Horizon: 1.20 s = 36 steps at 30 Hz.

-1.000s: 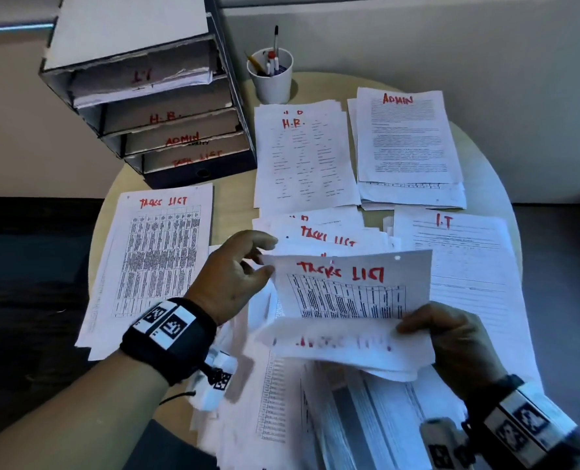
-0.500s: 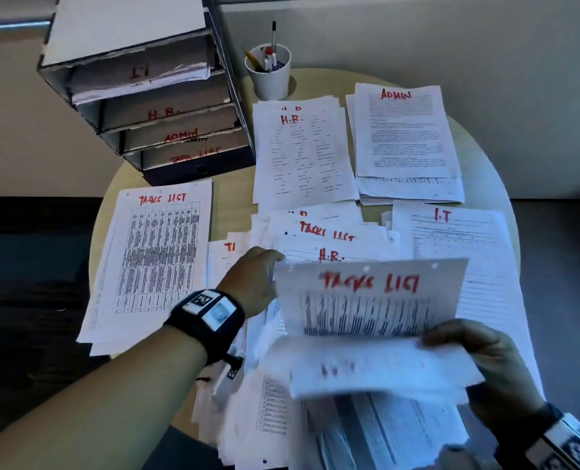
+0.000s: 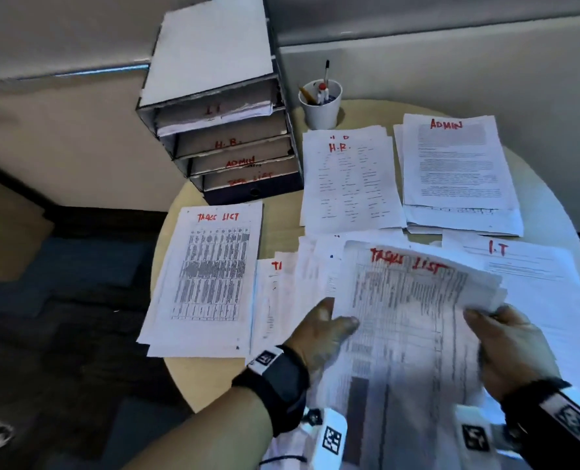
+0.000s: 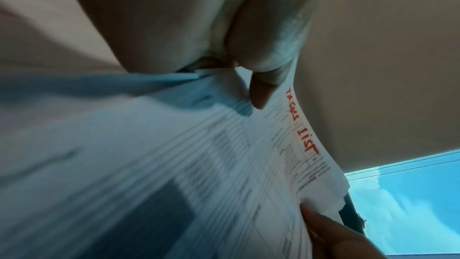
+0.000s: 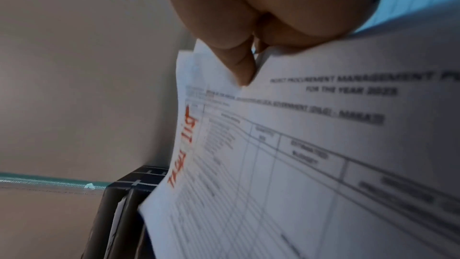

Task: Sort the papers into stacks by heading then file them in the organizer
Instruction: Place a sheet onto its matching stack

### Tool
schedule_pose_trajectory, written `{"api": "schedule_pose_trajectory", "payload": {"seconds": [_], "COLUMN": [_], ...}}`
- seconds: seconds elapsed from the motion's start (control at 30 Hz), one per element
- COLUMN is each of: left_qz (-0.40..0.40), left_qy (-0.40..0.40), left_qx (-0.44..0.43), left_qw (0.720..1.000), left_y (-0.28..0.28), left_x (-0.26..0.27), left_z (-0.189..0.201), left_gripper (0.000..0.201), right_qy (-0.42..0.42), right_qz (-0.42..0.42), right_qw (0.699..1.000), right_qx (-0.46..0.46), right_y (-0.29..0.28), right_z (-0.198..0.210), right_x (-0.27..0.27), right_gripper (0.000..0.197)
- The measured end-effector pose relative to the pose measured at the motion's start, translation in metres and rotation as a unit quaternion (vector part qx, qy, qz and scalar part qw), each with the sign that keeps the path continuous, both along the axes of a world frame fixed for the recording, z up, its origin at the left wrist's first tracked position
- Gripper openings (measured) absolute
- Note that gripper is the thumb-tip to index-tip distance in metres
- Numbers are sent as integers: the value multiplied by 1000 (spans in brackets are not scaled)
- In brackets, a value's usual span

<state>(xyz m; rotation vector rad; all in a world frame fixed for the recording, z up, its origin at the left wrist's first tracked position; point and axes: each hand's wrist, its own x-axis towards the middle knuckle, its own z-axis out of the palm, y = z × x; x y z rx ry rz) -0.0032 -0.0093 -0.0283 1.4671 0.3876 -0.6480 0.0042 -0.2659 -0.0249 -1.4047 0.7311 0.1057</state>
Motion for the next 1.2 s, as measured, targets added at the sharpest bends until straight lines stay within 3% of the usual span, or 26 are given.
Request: {"api": "schedule_pose_trajectory", "payload": {"seconds": [0.1, 0.23, 0.33, 0.4, 0.57, 0.67, 0.73, 0.8, 0.83, 0.9, 0.97, 1.03, 1.1, 1.2], "left_qz": [-8, 83, 107, 103, 3, -20, -14, 14, 41, 108, 173, 231, 233, 164], "left_qy": [-7, 25, 45, 38, 33, 53, 53, 38, 21, -19, -38, -23, -13, 6], "left_qx": [35, 5, 12, 57, 125, 170, 175, 182, 180, 185, 190, 213, 286, 401], "left_qw": [999, 996, 993, 992, 992, 984, 983, 982, 983, 977, 966, 949, 929, 901], "left_y": [6, 23, 26, 26, 29, 30, 28, 31, 38, 61, 94, 143, 200, 271], "left_x": [-2, 1, 3, 0, -12, -15, -19, -19, -18, -18, -15, -6, 5, 19], "left_z": [7, 3, -2, -6, -15, -16, -11, 6, 12, 28, 43, 49, 46, 34], "left_gripper": [43, 33, 28, 37, 39, 48, 35, 3, 14, 25, 16, 16, 14, 13], "right_qy": [33, 78, 58, 48, 49, 95, 79, 24, -5, -57, -68, -58, -67, -59], "right_qz": [27, 139, 204, 216, 173, 242, 260, 257, 254, 264, 299, 321, 339, 372], "right_qw": [999, 986, 971, 963, 973, 940, 918, 911, 913, 926, 939, 939, 926, 896], "right_qx": [5, -45, -113, -151, -144, -223, -290, -321, -320, -265, -153, -104, -153, -234], "right_y": [8, 12, 25, 34, 40, 43, 46, 55, 64, 82, 100, 115, 120, 113], "right_z": [1, -3, -1, -4, -14, -15, -6, 13, 24, 40, 48, 47, 38, 25], "right_x": [6, 2, -11, -15, -19, -24, -23, -20, -18, -12, -8, -4, -1, -6], "right_gripper": [9, 58, 34, 22, 30, 36, 23, 16, 15, 19, 34, 43, 41, 35]}}
